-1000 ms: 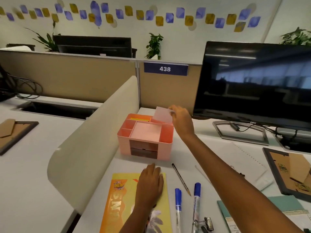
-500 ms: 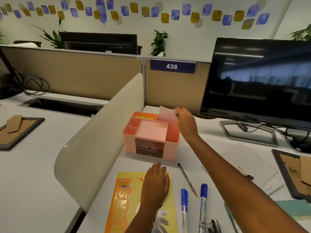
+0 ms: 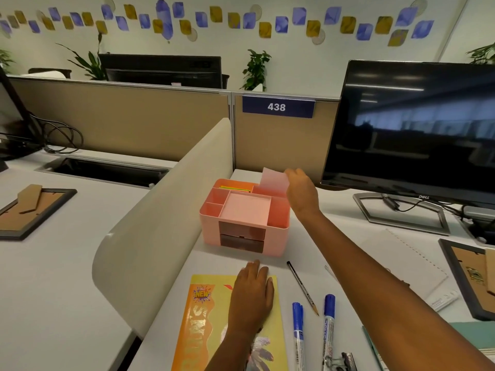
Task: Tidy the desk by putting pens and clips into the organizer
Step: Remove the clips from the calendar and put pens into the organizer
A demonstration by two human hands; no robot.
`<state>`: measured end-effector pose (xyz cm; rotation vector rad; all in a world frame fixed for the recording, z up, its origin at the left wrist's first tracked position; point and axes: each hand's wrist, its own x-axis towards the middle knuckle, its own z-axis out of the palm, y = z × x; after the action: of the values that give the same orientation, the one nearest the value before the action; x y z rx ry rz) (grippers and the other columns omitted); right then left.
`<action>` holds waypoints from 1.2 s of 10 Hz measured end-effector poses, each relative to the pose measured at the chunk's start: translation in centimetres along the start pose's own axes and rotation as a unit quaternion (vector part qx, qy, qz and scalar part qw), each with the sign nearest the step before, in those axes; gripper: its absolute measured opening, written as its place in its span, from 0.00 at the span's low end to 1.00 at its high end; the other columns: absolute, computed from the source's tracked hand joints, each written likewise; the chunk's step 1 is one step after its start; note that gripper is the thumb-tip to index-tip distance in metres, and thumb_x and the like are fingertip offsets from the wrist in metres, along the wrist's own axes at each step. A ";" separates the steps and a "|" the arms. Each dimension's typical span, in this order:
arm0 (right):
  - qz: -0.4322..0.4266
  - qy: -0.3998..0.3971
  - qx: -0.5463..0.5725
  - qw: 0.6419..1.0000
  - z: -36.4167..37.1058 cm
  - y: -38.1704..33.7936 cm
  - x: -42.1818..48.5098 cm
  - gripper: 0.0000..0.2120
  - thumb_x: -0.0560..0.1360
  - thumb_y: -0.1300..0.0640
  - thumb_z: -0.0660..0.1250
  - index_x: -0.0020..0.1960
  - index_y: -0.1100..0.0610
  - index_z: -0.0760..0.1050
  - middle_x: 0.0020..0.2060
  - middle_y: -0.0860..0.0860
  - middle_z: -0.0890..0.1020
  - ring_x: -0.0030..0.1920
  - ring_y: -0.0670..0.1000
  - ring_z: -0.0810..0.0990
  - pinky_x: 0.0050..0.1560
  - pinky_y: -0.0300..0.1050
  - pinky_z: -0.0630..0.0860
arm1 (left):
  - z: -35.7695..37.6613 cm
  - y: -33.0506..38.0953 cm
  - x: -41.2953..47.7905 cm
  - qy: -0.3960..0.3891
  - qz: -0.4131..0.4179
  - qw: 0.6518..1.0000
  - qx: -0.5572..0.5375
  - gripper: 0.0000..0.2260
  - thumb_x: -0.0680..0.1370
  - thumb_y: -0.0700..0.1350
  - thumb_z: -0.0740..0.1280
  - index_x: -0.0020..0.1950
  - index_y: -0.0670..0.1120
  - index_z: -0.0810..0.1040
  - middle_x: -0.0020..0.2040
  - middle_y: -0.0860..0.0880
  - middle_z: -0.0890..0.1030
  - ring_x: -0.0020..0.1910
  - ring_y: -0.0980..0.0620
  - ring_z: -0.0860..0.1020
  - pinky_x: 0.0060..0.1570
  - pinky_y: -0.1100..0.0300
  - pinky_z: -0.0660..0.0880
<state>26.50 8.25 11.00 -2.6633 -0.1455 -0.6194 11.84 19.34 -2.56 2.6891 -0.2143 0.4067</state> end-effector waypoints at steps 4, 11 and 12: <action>-0.013 -0.077 -0.044 0.996 2.2 -0.1 -0.1 0.16 0.77 0.65 0.57 0.65 0.61 0.66 0.59 0.61 0.72 0.57 0.59 0.73 0.52 0.51 0.74 | -0.1 0.0 0.1 -0.002 -0.004 1.000 -0.014 0.33 0.81 0.52 0.36 0.45 0.50 0.82 0.48 0.50 0.84 0.45 0.53 0.83 0.44 0.60 0.80; -0.004 0.105 0.063 0.993 -2.5 7.8 -12.6 0.09 0.74 0.67 0.62 0.51 0.62 0.78 0.46 0.59 0.82 0.46 0.57 0.80 0.45 0.40 0.74 | -0.3 -0.1 -0.1 -0.004 0.035 0.997 0.063 0.14 0.72 0.47 0.59 0.42 0.45 0.84 0.43 0.46 0.85 0.41 0.49 0.84 0.41 0.56 0.80; 0.030 0.093 0.053 0.994 -4.1 10.0 -15.6 0.08 0.74 0.68 0.63 0.50 0.61 0.78 0.44 0.58 0.82 0.44 0.56 0.80 0.42 0.38 0.73 | -0.5 0.4 -0.3 0.014 0.039 0.997 0.066 0.20 0.76 0.49 0.52 0.43 0.44 0.84 0.43 0.45 0.85 0.40 0.48 0.84 0.40 0.55 0.80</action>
<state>12.77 -2.73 3.82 -2.4827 -0.0436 -0.8118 11.33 19.26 -2.10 2.8097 -0.2952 0.4990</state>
